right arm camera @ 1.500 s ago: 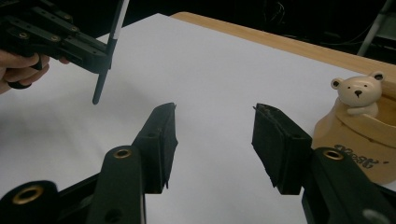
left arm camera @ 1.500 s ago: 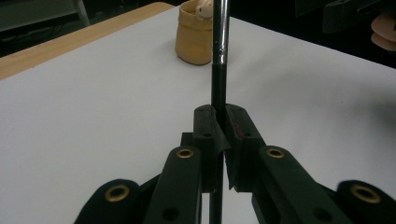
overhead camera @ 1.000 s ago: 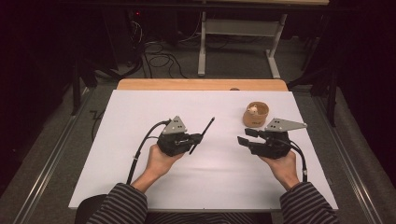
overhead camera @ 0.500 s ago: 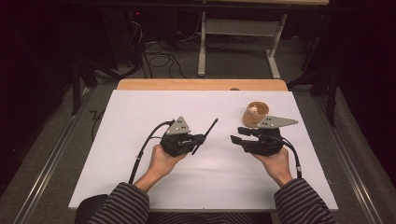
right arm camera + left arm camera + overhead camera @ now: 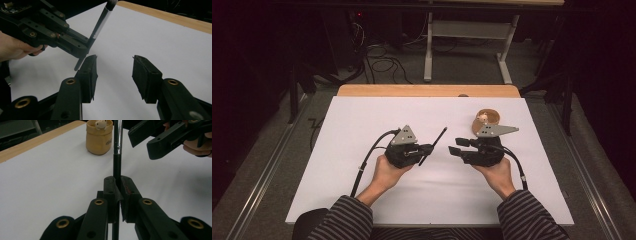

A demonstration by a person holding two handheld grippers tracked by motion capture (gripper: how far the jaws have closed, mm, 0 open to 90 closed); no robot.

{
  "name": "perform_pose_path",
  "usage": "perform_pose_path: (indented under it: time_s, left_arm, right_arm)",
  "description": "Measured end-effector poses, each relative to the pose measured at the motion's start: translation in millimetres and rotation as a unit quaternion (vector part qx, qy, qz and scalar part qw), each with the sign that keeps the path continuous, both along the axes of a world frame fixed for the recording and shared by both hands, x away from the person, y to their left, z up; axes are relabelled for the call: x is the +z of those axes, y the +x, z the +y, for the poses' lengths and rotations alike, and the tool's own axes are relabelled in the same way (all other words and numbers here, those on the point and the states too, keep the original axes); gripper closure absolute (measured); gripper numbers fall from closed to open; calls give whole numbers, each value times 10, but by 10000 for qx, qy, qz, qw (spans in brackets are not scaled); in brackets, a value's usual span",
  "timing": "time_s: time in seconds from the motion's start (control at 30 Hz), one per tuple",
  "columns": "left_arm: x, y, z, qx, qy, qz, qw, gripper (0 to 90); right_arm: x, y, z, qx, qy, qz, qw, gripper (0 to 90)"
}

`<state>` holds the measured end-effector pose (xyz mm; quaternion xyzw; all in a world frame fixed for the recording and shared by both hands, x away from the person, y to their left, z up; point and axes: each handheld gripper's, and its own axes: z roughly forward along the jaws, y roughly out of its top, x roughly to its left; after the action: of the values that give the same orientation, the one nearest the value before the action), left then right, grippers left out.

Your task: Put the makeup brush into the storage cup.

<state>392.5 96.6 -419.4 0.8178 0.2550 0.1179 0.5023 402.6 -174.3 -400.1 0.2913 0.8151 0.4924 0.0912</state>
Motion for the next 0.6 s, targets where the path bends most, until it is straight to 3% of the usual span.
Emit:
perform_pose_path:
  time_s: [0.6]
  left_arm:
    - [-17, -2, -35, -67, 12, 3, 10000, 837]
  right_arm:
    - [-9, 50, 171, 298, 357, 175, 9988, 632]
